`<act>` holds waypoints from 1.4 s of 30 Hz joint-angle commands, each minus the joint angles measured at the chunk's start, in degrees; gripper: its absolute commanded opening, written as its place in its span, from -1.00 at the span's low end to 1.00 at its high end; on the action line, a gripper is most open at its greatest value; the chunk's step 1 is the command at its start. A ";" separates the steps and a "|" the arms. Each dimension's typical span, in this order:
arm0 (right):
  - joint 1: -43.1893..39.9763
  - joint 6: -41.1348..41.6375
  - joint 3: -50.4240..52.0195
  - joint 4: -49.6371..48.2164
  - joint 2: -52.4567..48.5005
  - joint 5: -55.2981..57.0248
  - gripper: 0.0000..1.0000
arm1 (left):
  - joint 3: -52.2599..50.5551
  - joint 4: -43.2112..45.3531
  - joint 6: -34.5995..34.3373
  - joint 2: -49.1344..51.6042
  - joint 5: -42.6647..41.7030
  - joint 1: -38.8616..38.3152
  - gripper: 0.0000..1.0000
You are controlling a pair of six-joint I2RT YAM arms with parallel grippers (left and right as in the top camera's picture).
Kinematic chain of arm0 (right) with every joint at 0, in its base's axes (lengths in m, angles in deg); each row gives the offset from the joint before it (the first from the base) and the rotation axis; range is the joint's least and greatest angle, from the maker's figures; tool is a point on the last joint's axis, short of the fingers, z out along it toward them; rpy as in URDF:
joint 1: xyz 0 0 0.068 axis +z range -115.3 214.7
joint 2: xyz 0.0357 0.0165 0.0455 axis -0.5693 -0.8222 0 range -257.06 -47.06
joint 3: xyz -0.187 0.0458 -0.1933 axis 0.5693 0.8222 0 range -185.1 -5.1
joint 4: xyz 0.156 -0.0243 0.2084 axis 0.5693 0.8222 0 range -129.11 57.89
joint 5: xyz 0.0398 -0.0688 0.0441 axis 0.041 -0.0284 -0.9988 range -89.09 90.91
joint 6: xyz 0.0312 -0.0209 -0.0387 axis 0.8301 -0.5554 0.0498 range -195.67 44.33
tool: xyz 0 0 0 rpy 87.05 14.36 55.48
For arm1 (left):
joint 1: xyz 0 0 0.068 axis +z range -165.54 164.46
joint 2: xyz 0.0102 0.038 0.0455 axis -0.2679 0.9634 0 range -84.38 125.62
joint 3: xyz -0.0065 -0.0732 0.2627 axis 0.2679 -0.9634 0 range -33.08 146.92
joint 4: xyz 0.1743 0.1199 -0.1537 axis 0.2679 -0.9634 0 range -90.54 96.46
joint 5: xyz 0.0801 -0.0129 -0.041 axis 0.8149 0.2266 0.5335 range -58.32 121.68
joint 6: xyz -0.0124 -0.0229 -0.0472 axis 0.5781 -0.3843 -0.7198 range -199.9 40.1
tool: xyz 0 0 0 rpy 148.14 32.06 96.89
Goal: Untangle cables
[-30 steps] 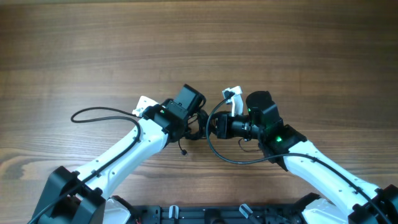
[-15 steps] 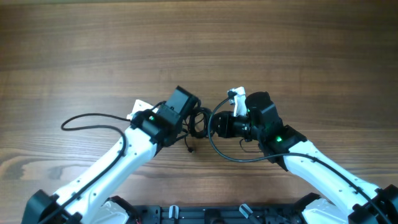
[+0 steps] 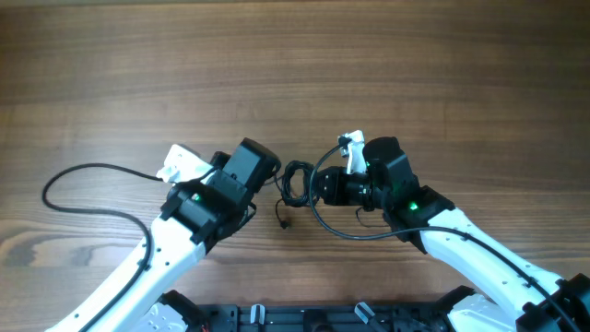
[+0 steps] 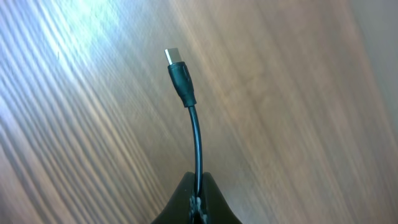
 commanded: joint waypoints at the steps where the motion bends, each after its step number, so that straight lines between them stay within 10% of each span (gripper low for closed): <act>1: 0.20 0.83 -0.28 -0.35 -0.28 0.57 -0.90 | 0.15 0.57 5.55 -0.79 6.99 -0.81 -0.93; 11: 0.17 0.98 -0.28 -0.61 -0.28 -0.52 -0.91 | 0.15 9.35 5.53 16.17 9.79 -12.70 -0.92; 24: 0.20 -2.40 -0.28 -7.02 -0.26 -21.18 -0.91 | 0.15 9.16 5.11 20.63 13.20 -2.32 -0.92; 38: 4.04 4.39 -0.28 -10.99 -0.39 -1.53 -0.91 | 0.15 10.64 5.40 20.61 8.35 -11.89 -0.91; 40: 4.04 5.35 -0.28 -11.67 -0.39 0.13 -0.91 | 0.17 9.81 5.42 20.31 9.77 -11.74 -0.50; 42: 4.04 5.38 -0.28 -11.34 -0.39 0.81 -0.91 | 0.31 8.07 5.60 18.34 12.31 -11.76 0.33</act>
